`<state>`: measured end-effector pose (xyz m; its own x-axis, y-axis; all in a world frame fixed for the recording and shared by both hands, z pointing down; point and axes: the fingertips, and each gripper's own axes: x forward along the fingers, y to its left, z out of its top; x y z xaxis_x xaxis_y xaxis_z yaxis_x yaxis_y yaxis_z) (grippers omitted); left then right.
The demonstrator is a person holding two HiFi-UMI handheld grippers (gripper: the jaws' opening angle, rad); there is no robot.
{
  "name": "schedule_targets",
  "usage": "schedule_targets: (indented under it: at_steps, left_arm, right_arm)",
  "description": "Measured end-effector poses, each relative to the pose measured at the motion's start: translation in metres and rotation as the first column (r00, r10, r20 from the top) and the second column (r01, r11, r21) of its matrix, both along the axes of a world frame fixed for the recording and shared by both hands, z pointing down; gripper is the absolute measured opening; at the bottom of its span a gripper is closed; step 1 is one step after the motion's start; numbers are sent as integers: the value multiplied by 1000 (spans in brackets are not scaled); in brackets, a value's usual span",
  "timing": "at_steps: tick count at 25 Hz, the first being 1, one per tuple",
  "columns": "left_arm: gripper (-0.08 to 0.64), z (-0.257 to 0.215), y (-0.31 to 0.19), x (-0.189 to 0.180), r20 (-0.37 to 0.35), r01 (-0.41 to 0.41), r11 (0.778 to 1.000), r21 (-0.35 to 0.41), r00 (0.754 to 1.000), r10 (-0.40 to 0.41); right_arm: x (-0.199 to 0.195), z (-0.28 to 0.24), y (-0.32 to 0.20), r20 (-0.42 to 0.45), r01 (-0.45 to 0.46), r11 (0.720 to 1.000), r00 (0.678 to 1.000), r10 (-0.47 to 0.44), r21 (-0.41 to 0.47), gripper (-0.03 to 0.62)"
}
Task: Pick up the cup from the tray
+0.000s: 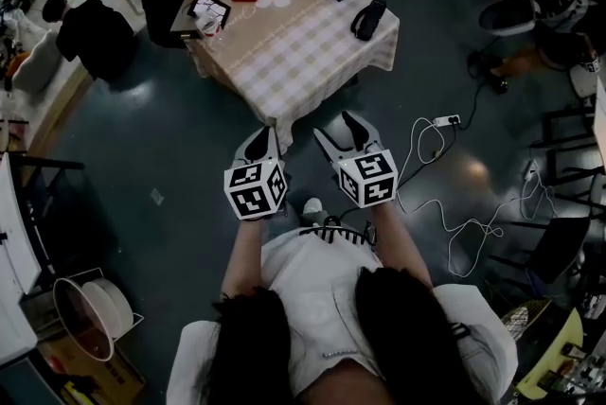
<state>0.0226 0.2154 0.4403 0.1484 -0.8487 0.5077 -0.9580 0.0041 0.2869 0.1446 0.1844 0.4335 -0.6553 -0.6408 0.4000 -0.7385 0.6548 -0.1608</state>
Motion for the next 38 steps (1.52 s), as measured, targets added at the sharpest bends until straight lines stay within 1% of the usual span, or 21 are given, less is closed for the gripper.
schedule_targets:
  at_steps: [3, 6, 10, 13, 18, 25, 30, 33, 35, 38]
  left_arm:
    - [6, 1, -3, 3, 15, 7, 1000, -4, 1000, -7]
    - [5, 2, -7, 4, 15, 18, 1000, -10, 1000, -18]
    - [5, 1, -21, 2, 18, 19, 1000, -1, 1000, -19]
    - [5, 4, -34, -3, 18, 16, 1000, 0, 1000, -16]
    - [6, 7, -62, -16, 9, 27, 1000, -5, 1000, -27]
    - [6, 15, -113, -30, -14, 13, 1000, -13, 1000, -13]
    - [6, 12, -144, -46, -19, 5, 1000, -13, 1000, -5]
    - [6, 10, -161, -56, -18, -11, 1000, -11, 1000, 11]
    - [5, 9, -174, -62, -32, -31, 1000, -2, 999, 31]
    - [5, 11, -190, -74, -32, -43, 999, -7, 999, 43]
  right_arm:
    - [3, -1, -6, 2, 9, 1000, 1000, -9, 7, 277]
    - [5, 0, -9, 2, 26, 1000, 1000, -26, 7, 287]
    - [3, 0, -21, 19, 31, 999, 999, -31, 16, 293]
    - [0, 2, -34, 29, 26, 999, 999, -27, 22, 299]
    - [-12, 2, -60, 12, 41, 999, 999, -42, 25, 301]
    - [-28, 11, -108, -10, 9, 1000, 1000, -9, 12, 301]
    - [-46, 6, -139, -13, 5, 1000, 1000, -5, 11, 301]
    - [-55, 6, -157, -30, -9, 1000, 999, 10, 9, 299]
    - [-60, 8, -169, -44, -25, 1000, 999, 26, 13, 299]
    - [-72, 8, -184, -41, -32, 999, 999, 32, 15, 299]
